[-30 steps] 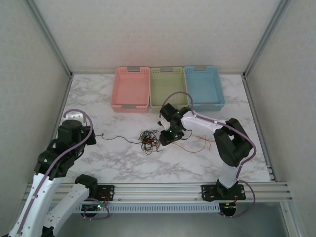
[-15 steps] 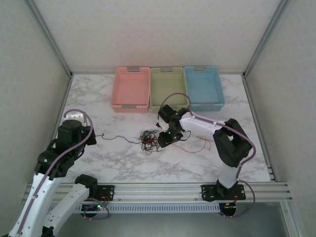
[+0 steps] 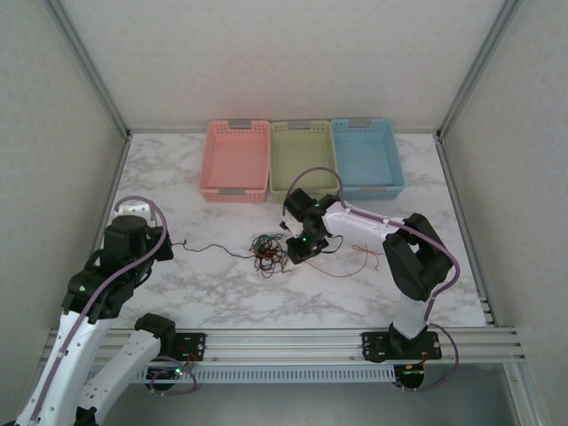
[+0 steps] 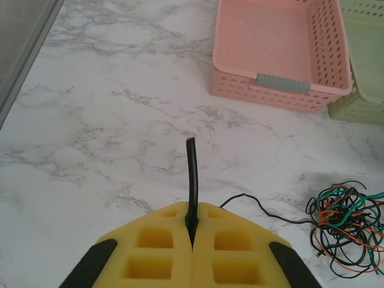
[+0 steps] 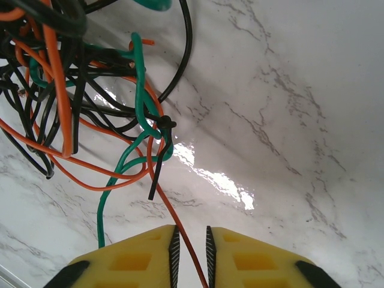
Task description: Untangle the cables
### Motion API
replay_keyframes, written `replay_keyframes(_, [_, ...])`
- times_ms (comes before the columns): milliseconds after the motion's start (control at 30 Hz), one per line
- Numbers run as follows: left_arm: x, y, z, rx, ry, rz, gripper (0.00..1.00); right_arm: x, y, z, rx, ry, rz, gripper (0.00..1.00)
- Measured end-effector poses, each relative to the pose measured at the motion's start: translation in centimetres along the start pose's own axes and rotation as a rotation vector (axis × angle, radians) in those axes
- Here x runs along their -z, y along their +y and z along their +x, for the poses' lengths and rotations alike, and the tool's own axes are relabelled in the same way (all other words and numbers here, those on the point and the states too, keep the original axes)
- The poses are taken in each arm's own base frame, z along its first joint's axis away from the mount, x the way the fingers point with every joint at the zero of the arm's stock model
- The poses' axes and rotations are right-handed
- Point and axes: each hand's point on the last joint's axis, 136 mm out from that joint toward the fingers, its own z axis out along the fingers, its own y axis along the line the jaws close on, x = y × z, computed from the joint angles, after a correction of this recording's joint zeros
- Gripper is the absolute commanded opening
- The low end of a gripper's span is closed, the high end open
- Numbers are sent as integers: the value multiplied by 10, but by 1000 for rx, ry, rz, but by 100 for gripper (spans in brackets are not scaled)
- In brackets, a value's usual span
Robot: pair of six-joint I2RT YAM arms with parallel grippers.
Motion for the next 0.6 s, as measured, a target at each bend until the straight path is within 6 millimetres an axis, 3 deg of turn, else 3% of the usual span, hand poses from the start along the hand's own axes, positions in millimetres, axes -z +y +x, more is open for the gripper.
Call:
replay_keyframes(200, [0,0,0,0,0,0,0,0,0,0,0,0,0,13])
replay_keyframes(367, [0,0,0,0,0,0,0,0,-1,0,-3,-1,5,0])
replay_keyframes(600, [0,1,0,4,-2,-5,0,5,-14,-3,-25,-27,89,0])
